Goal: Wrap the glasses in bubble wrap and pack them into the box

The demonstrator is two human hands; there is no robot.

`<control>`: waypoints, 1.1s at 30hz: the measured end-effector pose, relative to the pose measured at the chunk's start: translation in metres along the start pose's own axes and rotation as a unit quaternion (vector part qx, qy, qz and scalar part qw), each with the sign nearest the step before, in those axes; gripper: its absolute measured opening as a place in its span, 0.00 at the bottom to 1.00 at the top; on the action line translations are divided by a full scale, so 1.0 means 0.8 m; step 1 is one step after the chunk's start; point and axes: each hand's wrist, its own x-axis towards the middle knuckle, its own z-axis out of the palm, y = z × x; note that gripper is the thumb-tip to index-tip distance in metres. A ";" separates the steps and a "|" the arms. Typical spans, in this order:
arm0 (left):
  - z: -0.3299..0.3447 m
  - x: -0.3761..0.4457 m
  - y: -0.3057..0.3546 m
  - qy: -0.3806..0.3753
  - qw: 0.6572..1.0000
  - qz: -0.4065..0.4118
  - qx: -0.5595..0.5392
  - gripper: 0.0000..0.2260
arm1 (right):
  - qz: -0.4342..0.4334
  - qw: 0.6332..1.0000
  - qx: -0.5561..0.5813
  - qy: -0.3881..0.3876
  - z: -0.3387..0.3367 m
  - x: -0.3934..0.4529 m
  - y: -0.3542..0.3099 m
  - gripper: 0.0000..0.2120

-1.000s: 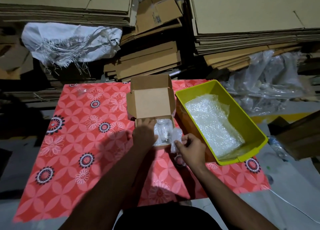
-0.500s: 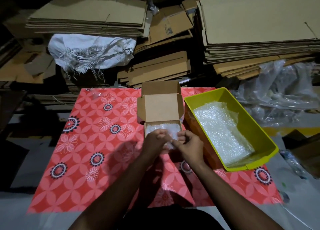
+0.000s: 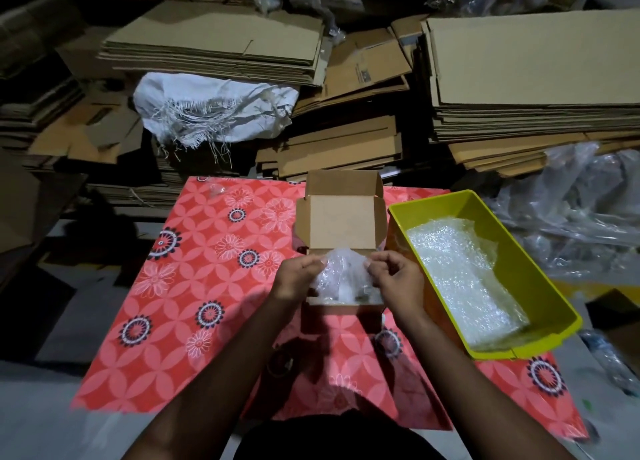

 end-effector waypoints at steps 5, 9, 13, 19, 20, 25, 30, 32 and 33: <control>-0.018 0.004 -0.011 0.037 0.999 -0.019 -0.032 0.11 | -0.175 0.951 -0.214 0.137 -0.011 -0.003 -0.023 0.10; 0.000 -0.003 -0.006 0.040 0.997 -0.036 -0.049 0.07 | -0.124 0.983 -0.120 -0.070 0.014 -0.021 -0.030 0.10; 0.009 -0.015 -0.002 -0.051 0.995 -0.023 -0.077 0.08 | 0.017 0.994 -0.060 -0.094 0.038 -0.017 -0.016 0.26; -0.009 -0.006 -0.011 0.020 0.978 -0.086 -0.190 0.10 | 0.179 0.978 0.109 0.007 0.025 0.001 0.012 0.07; -0.011 -0.006 -0.012 0.028 0.976 -0.091 -0.195 0.10 | 0.198 0.971 0.133 0.012 0.024 0.001 0.017 0.07; -0.008 0.002 -0.022 0.096 0.962 -0.122 -0.226 0.11 | 0.230 0.961 0.146 0.054 0.023 -0.002 0.031 0.07; -0.028 0.012 -0.040 0.107 0.973 -0.105 -0.176 0.14 | 0.127 0.977 -0.041 0.167 -0.001 -0.007 0.017 0.02; -0.037 0.016 -0.048 0.104 0.984 -0.096 -0.104 0.15 | 0.030 0.977 -0.136 0.160 -0.009 -0.006 0.017 0.08; -0.041 0.018 -0.052 0.109 0.988 -0.089 -0.060 0.14 | -0.011 0.975 -0.171 0.140 -0.010 -0.005 0.016 0.10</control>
